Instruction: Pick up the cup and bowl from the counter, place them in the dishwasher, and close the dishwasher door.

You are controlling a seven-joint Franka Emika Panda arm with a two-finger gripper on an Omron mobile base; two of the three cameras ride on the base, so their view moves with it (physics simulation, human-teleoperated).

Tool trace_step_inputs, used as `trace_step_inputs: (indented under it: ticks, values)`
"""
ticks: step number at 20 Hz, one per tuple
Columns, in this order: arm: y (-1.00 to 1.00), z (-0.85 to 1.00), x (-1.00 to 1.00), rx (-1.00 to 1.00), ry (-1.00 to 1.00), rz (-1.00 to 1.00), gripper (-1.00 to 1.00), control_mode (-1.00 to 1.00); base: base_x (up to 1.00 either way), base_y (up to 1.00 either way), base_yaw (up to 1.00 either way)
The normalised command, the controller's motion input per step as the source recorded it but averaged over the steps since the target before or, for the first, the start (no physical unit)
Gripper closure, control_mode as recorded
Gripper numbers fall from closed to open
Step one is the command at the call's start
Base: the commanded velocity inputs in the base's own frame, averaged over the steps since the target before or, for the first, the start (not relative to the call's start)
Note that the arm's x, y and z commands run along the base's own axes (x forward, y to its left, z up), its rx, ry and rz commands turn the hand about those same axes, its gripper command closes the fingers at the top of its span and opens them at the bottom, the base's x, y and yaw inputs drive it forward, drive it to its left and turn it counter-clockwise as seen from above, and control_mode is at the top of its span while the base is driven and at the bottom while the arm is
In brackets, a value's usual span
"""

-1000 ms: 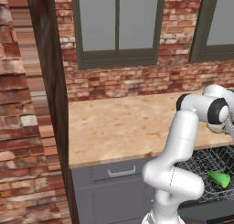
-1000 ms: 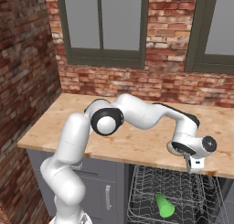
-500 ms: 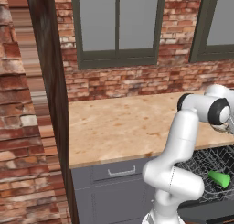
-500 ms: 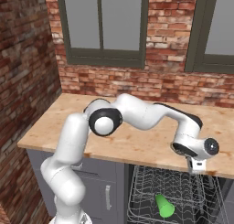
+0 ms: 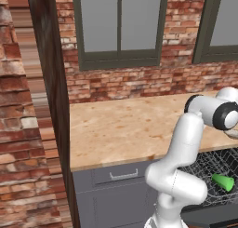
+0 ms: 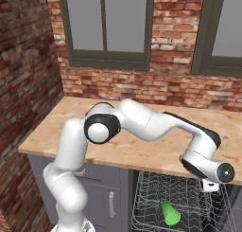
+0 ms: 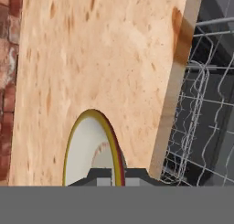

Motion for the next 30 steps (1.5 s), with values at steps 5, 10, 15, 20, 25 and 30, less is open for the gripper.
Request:
trace_step_inputs:
  ticks: [5,10,15,20,25,30]
  values:
    - [0.0,0.0,-0.56,-0.09,-0.14,0.02,1.0,-1.0,0.0,0.0,0.0]
    - [0.0,-0.02,-0.49,-0.04,-0.03,0.07,1.0,-1.0,0.0,0.0,0.0]
    - [0.0,-0.05,-0.34,-0.02,0.0,0.12,1.0,-1.0,0.0,0.0,0.0]
    - [0.0,-0.04,-0.34,0.0,0.0,0.07,1.0,-1.0,0.0,0.0,0.0]
    - [0.0,-0.37,-0.19,-0.03,0.0,0.01,1.0,-1.0,0.0,0.0,0.0]
    - [0.01,-0.51,-0.02,-0.08,0.0,0.0,1.0,-1.0,0.0,0.0,0.0]
